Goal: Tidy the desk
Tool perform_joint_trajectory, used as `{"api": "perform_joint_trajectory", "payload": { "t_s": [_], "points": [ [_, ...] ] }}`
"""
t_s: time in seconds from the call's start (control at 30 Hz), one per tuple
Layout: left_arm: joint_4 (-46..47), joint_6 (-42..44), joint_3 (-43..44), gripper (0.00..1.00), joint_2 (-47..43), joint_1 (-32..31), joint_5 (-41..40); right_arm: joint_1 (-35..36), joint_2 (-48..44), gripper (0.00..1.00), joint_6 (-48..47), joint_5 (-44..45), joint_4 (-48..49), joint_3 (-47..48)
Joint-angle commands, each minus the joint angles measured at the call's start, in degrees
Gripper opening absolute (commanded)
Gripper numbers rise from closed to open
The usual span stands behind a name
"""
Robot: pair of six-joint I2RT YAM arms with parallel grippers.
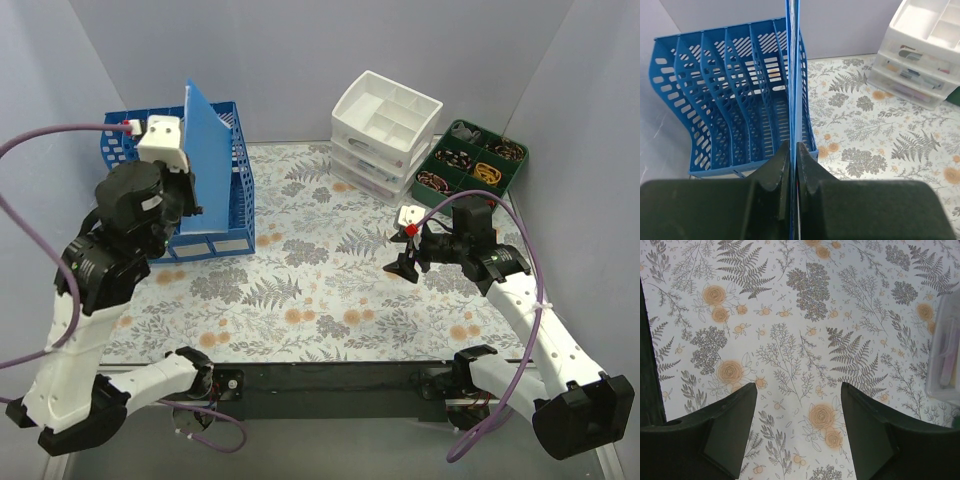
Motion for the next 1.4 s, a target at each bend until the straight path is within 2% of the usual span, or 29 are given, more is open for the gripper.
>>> {"api": "perform_joint_trajectory", "payload": {
  "t_s": [0.0,0.37,0.57,0.87,1.0,1.23,1.37],
  "points": [
    [9.86,2.85,0.14,0.0,2.24,0.24,-0.3,-0.16,0.26,0.76,0.76,-0.54,2.11,-0.17],
    [13.47,4.61,-0.57,0.0,6.02,0.24,-0.04,-0.16,0.44,0.76,0.76,-0.45,2.2,-0.34],
    [13.47,5.4,0.32,0.0,9.62,0.32,1.28,-0.16,0.17,0.76,0.76,-0.45,2.2,-0.26],
    [12.59,3.2,-3.29,0.0,9.89,1.2,4.97,-0.16,0.0,0.76,0.76,-0.63,2.11,-0.35],
    [11.54,2.76,-2.06,0.0,10.42,1.73,6.29,-0.16,-0.09,0.76,0.76,-0.81,2.11,-0.43],
    [10.57,2.76,0.66,0.0,15.15,6.46,10.86,-0.16,-0.35,0.76,0.76,-0.81,2.2,-0.43],
    [9.52,1.8,3.91,0.0,18.67,10.51,17.08,-0.16,-0.27,0.76,0.76,-0.98,2.11,-0.43]
  ]
}}
